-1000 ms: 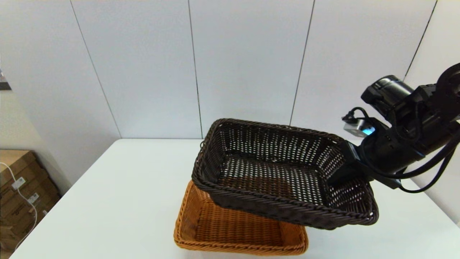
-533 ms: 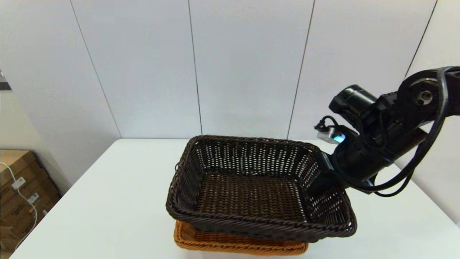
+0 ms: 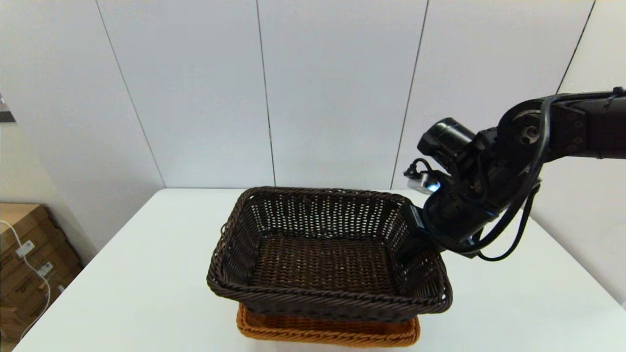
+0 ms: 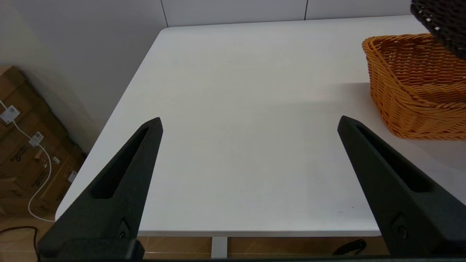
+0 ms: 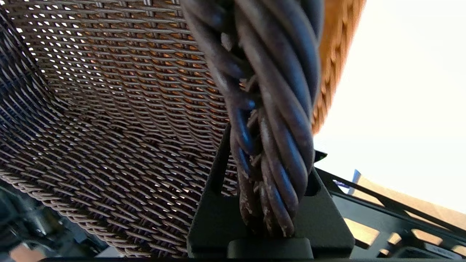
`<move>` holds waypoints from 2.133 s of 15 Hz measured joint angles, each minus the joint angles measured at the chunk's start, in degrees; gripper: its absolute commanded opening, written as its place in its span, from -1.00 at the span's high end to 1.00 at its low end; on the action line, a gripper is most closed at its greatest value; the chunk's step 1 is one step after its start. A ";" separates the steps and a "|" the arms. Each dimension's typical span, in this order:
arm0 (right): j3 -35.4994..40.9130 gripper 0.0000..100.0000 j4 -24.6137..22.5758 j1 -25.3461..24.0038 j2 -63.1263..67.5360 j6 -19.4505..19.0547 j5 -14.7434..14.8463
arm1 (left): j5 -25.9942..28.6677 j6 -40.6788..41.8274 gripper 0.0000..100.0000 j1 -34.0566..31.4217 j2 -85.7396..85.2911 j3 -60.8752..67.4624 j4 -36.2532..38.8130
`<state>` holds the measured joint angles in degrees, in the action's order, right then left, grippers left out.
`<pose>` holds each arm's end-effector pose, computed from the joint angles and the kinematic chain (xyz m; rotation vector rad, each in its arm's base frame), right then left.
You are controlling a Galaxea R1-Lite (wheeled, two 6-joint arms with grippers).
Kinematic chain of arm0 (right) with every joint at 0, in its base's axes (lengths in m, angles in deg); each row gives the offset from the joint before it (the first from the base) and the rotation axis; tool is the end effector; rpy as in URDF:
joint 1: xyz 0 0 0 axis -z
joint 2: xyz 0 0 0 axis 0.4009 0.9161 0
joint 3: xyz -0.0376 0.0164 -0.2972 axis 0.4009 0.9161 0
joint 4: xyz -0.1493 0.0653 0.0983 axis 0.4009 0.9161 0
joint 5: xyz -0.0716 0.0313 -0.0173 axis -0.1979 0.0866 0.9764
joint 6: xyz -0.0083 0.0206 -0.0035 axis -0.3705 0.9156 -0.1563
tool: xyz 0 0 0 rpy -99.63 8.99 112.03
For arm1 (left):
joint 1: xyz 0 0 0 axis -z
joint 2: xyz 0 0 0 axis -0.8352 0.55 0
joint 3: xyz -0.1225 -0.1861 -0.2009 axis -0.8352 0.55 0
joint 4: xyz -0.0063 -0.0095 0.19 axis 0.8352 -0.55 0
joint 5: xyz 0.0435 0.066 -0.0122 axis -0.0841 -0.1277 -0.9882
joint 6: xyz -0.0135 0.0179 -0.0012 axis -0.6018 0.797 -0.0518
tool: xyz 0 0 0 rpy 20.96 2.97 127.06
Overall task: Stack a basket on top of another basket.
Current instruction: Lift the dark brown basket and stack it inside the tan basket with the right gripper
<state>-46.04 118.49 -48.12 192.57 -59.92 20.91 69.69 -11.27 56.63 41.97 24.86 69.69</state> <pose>0.2923 0.1426 0.1929 0.3918 1.4467 0.3624 -0.0279 0.0001 0.0743 0.0250 0.1038 0.0079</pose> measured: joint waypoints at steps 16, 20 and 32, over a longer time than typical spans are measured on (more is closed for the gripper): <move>-2.91 1.00 -0.41 0.06 7.66 -0.72 0.28 | 0.04 0.00 -1.00 0.00 0.00 0.01 0.00; -2.62 1.00 -0.39 0.06 8.20 -0.87 0.28 | 0.01 0.00 -1.00 0.00 0.00 0.01 0.00; -1.93 1.00 -0.61 0.45 9.97 -1.00 0.39 | 0.01 -0.02 -1.00 0.00 0.00 0.01 0.00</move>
<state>-47.96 117.88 -47.66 202.54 -60.92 21.30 69.70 -11.30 56.63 41.97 24.87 69.69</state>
